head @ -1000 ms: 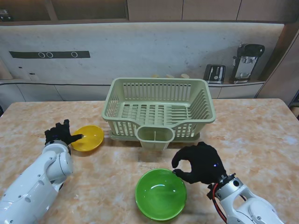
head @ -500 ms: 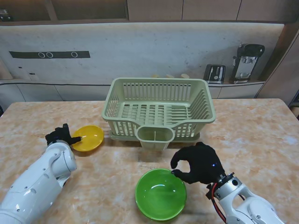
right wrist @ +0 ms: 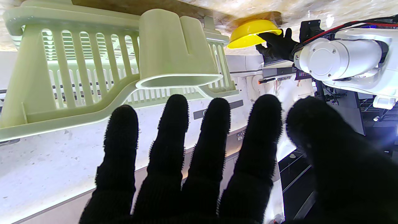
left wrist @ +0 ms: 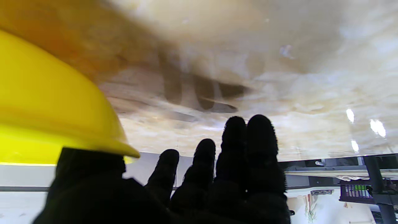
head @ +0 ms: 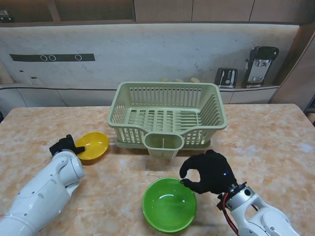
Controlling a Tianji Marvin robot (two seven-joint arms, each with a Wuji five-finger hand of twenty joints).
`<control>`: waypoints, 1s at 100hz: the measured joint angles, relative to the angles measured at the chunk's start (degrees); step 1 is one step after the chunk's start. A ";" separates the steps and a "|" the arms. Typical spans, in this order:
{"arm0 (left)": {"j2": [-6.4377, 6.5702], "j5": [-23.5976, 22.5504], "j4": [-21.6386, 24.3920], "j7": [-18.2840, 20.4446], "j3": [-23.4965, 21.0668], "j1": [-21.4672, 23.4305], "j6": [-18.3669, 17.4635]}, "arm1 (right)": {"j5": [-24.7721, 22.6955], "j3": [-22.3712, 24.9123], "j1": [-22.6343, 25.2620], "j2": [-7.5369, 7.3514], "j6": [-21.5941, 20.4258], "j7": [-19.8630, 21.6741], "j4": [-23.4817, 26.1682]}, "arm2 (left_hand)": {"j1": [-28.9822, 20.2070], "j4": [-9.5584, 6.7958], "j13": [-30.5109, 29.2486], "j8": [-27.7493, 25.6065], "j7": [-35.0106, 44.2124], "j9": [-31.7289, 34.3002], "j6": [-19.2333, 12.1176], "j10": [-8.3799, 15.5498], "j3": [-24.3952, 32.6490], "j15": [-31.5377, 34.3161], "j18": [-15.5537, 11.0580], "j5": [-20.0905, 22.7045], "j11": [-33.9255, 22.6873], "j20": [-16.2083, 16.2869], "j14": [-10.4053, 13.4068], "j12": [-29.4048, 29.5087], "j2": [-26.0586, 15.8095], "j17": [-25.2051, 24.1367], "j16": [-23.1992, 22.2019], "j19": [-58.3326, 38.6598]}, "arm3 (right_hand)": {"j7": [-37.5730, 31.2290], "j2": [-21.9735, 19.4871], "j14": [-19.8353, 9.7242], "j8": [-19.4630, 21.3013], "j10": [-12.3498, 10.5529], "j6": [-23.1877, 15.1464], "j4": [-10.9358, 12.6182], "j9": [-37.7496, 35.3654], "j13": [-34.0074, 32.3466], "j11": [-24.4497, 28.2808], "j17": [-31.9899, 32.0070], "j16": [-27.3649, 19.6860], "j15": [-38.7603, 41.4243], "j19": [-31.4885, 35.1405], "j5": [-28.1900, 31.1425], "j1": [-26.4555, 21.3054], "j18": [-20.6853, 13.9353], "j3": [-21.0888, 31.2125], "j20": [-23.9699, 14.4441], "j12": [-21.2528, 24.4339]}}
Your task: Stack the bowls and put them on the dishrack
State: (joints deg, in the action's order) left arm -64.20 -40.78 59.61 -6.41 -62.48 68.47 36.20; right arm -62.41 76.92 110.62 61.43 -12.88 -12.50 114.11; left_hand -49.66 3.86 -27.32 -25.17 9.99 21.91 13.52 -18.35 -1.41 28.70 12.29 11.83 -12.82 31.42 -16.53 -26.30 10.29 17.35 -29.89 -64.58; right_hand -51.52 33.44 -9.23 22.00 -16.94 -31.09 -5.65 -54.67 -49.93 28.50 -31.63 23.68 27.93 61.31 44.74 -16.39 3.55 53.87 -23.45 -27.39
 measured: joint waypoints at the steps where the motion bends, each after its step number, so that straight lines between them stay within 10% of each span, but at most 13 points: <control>1: -0.06 0.07 -0.17 -0.10 0.07 -0.09 0.08 | 0.00 0.00 0.00 0.00 0.00 0.00 0.00 | -0.08 0.00 -0.30 -0.01 0.21 0.00 0.00 0.04 0.00 0.19 -0.06 0.00 -0.55 0.02 0.01 -0.01 -0.04 0.34 -0.09 -0.13 | 0.00 0.00 0.00 0.00 0.00 0.00 0.00 0.00 0.00 0.00 0.00 0.00 0.00 0.00 0.00 0.00 0.00 0.00 0.00 0.00; 53: -2.67 5.49 -6.62 -5.67 2.59 -4.67 2.76 | -0.20 0.08 0.11 -0.02 0.11 0.10 0.10 | -9.41 0.16 -5.31 -9.69 22.67 6.16 0.57 4.33 2.83 5.12 -0.95 -0.79 -15.95 -0.12 -0.44 -4.40 -1.67 8.37 -3.20 -4.77 | -0.21 0.00 0.00 0.00 -0.03 -0.58 0.00 -0.02 -0.20 0.00 0.00 0.00 0.00 0.00 1.33 -0.01 0.00 0.00 0.01 -0.02; 85: -3.72 6.12 -9.58 -9.19 2.59 -5.79 1.19 | -0.63 0.11 0.13 -0.05 0.25 0.24 0.19 | -14.10 0.41 -13.47 -18.30 35.05 17.40 -0.63 8.25 22.29 12.93 -3.16 -0.65 -13.96 -2.32 4.06 -22.52 4.25 15.62 -7.60 -8.99 | -0.58 0.00 0.00 0.00 -0.05 -0.66 0.00 -0.57 -0.66 -0.01 0.00 0.00 0.00 0.00 1.33 -0.01 0.00 0.00 0.01 -0.53; 100: -3.98 5.94 -10.62 -10.63 2.69 -6.00 0.06 | -0.63 0.11 0.13 -0.05 0.25 0.24 0.20 | -15.94 4.91 -20.51 -22.00 40.67 19.68 -2.03 8.26 23.74 17.27 -6.03 -0.59 -12.28 -3.99 9.10 -26.56 5.01 21.03 -8.90 -10.68 | -0.58 0.01 0.00 0.00 -0.05 -0.69 0.00 -0.57 -0.66 -0.01 0.00 0.00 0.00 0.00 1.33 -0.01 0.00 0.00 0.01 -0.53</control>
State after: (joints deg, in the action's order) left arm -68.18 -34.83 48.99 -17.03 -59.79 62.47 36.26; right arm -63.04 77.03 110.75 61.38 -12.63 -12.27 114.31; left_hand -65.60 8.78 -47.83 -47.17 50.65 41.59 11.49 -10.09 22.33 45.96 6.26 11.24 -25.10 27.42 -7.42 -52.86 15.30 38.38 -38.79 -75.26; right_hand -52.10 33.45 -9.23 21.99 -16.99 -31.78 -5.65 -55.23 -50.59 28.49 -31.63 23.68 27.93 61.31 46.07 -16.39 3.55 53.87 -23.44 -27.92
